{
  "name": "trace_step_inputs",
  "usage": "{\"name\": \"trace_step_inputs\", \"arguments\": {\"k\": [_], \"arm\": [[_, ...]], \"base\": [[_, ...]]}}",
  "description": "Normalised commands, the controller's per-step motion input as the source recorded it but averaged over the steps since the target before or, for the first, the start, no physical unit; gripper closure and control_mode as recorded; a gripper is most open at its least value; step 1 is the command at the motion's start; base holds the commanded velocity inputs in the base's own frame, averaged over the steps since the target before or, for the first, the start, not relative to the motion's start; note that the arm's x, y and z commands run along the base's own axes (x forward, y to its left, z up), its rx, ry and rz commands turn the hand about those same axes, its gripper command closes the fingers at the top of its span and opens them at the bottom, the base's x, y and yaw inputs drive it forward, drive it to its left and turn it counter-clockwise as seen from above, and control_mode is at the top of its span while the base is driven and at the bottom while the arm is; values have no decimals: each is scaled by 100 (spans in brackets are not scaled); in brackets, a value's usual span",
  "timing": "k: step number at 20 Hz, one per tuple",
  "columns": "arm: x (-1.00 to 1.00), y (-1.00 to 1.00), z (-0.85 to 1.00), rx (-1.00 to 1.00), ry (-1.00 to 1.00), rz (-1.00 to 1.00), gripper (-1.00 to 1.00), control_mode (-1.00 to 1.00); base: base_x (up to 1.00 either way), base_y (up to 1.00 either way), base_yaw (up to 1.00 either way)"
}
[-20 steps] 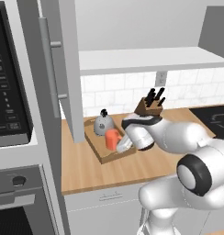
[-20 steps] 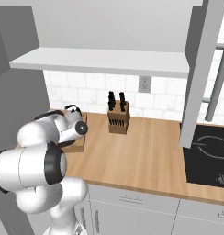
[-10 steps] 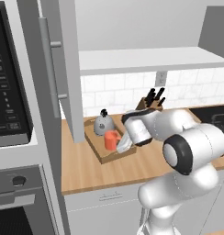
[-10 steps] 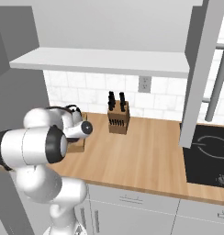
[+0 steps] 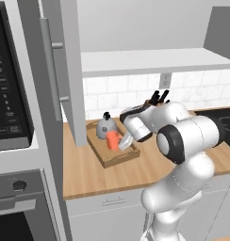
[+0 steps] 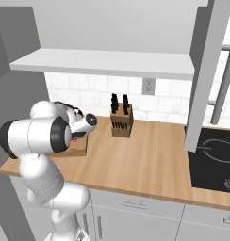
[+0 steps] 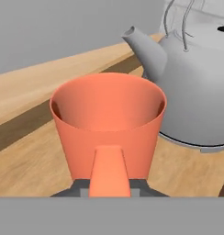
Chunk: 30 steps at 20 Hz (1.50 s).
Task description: Pick the kettle from the counter and place it on the tray. Then pick the mug from the cabinet and place it on the tray. Then close the cabinet doors.
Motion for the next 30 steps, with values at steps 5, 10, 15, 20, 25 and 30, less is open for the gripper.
{"name": "trace_step_inputs", "arguments": {"k": [5,10,15,20,25,30], "arm": [[1,5,-23,-7,4,4,100,-100],[-27,8,-20,-5,8,8,-100,-100],[-44,-3,-4,0,1,1,-100,-100],[-31,-11,25,0,0,0,-100,-100],[-40,-3,91,6,-1,0,-100,-100],[-59,-2,91,5,-3,0,-100,-100]], "base": [[0,0,0],[0,0,0],[0,0,0],[0,0,0],[0,0,0],[0,0,0]]}}
